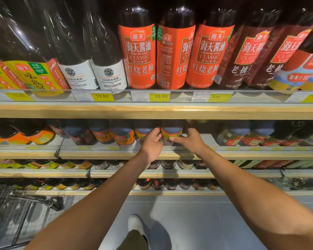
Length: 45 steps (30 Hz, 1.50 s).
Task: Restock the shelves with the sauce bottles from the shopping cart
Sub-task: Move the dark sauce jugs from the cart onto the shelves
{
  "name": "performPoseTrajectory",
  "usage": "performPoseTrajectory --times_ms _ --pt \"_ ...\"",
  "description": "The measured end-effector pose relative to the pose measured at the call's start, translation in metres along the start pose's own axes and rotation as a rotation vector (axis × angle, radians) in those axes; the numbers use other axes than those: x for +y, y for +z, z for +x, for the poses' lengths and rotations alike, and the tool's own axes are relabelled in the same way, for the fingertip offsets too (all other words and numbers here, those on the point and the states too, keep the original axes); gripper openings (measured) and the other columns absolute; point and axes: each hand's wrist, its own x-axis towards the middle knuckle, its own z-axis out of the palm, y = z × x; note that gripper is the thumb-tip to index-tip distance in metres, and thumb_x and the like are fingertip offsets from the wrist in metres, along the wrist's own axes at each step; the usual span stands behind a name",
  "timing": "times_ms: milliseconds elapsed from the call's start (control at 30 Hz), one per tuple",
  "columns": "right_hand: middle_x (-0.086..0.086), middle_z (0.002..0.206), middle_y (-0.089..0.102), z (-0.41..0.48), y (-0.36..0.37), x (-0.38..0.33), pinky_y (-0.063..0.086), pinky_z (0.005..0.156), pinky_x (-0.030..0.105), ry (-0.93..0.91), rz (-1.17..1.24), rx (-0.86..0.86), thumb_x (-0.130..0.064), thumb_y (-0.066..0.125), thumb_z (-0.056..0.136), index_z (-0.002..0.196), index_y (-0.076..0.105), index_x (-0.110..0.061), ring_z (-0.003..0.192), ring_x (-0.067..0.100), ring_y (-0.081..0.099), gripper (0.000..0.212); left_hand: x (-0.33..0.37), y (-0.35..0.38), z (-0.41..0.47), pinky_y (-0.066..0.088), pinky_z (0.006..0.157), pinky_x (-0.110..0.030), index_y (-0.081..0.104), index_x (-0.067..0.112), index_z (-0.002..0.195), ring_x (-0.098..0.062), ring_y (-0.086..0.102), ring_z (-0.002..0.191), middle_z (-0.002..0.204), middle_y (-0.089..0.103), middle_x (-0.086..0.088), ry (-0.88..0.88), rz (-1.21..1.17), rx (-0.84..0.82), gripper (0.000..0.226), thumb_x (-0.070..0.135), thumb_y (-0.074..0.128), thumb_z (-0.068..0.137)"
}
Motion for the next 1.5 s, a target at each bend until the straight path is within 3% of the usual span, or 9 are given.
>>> performPoseTrajectory --times_ms 133,300,500,600,667,767,900,1133,1500 --pt "0.006 0.112 0.074 0.002 0.005 0.003 0.055 0.093 0.030 0.001 -0.012 -0.035 -0.019 0.088 0.074 0.118 0.067 -0.005 0.105 0.014 0.069 0.051 -0.007 0.000 0.002 0.023 0.117 -0.029 0.018 0.001 0.156 -0.028 0.020 0.154 0.165 0.020 -0.013 -0.043 -0.032 0.049 0.070 -0.029 0.023 0.094" --pt "0.006 0.114 0.073 0.002 0.006 0.003 0.052 0.088 0.024 0.018 -0.010 -0.070 -0.013 0.083 0.079 0.121 0.065 -0.006 0.103 0.014 0.068 0.046 -0.009 0.003 0.000 0.021 0.113 -0.024 0.020 -0.001 0.156 -0.028 0.024 0.152 0.163 0.026 -0.013 -0.054 0.011 0.057 0.064 -0.025 0.028 0.097" --pt "0.004 0.116 0.070 -0.004 0.007 -0.004 0.052 0.099 0.036 0.047 0.000 -0.080 -0.020 0.085 0.077 0.120 0.062 -0.014 0.110 0.019 0.065 0.049 -0.017 -0.002 0.000 0.024 0.117 -0.030 0.018 0.003 0.158 -0.029 0.022 0.153 0.166 0.020 -0.011 -0.071 0.088 0.035 0.070 -0.026 0.030 0.096" --pt "0.001 0.121 0.065 -0.016 0.003 -0.012 0.047 0.091 0.027 0.061 -0.027 -0.059 -0.029 0.086 0.077 0.128 0.056 -0.010 0.113 0.016 0.061 0.062 -0.016 -0.001 -0.010 0.026 0.117 -0.032 0.018 0.004 0.158 -0.028 0.021 0.153 0.165 0.020 -0.014 -0.049 0.134 0.042 0.070 -0.024 0.035 0.096" --pt "0.000 0.126 0.058 -0.027 -0.004 -0.016 0.040 0.090 0.024 0.046 -0.098 -0.043 -0.035 0.085 0.078 0.133 0.050 -0.010 0.114 0.012 0.053 0.069 -0.017 -0.002 -0.016 0.032 0.111 -0.022 0.021 0.009 0.158 -0.022 0.030 0.149 0.164 0.024 -0.012 0.002 0.259 0.046 0.067 -0.014 0.043 0.099" --pt "0.006 0.134 0.051 -0.046 -0.014 -0.019 0.036 0.093 0.024 -0.029 -0.218 0.003 -0.038 0.083 0.079 0.139 0.045 -0.009 0.124 0.019 0.049 0.076 -0.020 -0.002 -0.032 0.037 0.082 0.004 0.023 0.020 0.159 -0.007 0.042 0.126 0.154 0.034 0.004 0.112 0.538 0.055 0.066 0.008 0.054 0.101" --pt "0.010 0.161 0.028 -0.074 -0.024 -0.016 0.024 0.117 0.036 -0.178 -0.409 -0.027 -0.053 0.076 0.080 0.156 0.027 -0.016 0.150 0.025 0.022 0.098 -0.031 0.000 -0.061 0.021 0.124 -0.031 0.024 0.017 0.160 -0.014 0.020 0.153 0.166 0.022 0.001 0.283 0.703 0.094 0.070 0.016 0.058 0.099" --pt "0.000 0.167 0.015 -0.123 -0.023 -0.013 0.022 0.121 0.042 -0.497 -0.701 -0.033 -0.072 0.064 0.078 0.159 0.015 -0.031 0.153 0.023 0.015 0.103 -0.048 -0.004 -0.125 0.018 0.126 -0.044 0.020 0.027 0.160 -0.019 0.012 0.155 0.167 0.018 -0.001 0.349 0.846 0.202 0.076 0.032 0.059 0.095" --pt "0.002 0.166 0.019 -0.154 0.074 -0.062 0.025 0.122 0.047 -0.712 -0.699 -0.274 -0.076 0.054 0.079 0.157 0.024 -0.029 0.152 0.025 0.018 0.096 -0.064 -0.104 -0.219 0.017 0.125 -0.048 0.013 0.029 0.161 -0.022 0.002 0.157 0.170 0.006 0.000 0.180 0.900 0.473 0.077 0.040 0.057 0.098"
